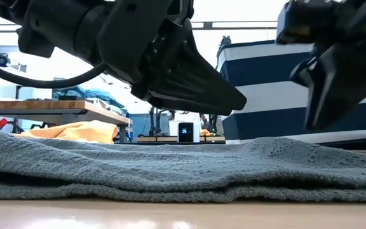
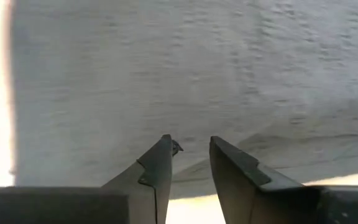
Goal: Fold kitchen towel into neat rectangle
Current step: Fold the gray towel
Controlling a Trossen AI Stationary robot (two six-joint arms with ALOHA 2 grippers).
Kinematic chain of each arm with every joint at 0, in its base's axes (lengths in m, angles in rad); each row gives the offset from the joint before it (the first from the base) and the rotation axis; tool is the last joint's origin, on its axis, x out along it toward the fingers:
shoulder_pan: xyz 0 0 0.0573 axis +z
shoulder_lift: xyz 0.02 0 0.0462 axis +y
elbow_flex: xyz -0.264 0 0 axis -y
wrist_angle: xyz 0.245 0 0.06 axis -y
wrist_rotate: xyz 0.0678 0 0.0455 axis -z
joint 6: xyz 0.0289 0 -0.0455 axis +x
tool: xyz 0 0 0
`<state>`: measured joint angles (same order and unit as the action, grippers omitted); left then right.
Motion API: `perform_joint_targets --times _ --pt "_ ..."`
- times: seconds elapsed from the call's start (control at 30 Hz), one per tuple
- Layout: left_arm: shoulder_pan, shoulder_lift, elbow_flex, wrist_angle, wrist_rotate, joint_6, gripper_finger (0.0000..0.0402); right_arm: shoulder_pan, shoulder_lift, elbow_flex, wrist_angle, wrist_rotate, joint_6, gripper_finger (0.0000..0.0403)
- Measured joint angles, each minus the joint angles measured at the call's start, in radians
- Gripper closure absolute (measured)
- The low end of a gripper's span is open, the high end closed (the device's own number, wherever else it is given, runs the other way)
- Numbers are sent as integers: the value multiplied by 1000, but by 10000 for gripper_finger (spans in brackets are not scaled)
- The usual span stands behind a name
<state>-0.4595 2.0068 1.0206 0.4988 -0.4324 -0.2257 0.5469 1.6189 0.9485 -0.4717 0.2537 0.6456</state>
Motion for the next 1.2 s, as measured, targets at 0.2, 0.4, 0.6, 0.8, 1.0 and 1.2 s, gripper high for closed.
perform_joint_targets --times 0.2,0.4,0.6,0.8,1.0,1.2 --pt "0 -6 0 -56 -1 -1 166 14 60 -17 -46 -86 54 313" --pt "-2 -14 0 -77 -3 -3 166 9 65 3 154 -96 -17 315" --pt "-2 -14 0 -76 -3 -6 166 -49 64 18 193 -40 -88 304" --pt "-3 -14 0 -85 -2 -43 166 -40 49 25 -27 -47 -3 307" --pt "-2 -14 0 -99 -2 -40 166 -24 68 18 -79 -44 28 317" --pt "-3 -14 -1 -108 17 -40 166 -55 84 44 75 -45 -78 311"
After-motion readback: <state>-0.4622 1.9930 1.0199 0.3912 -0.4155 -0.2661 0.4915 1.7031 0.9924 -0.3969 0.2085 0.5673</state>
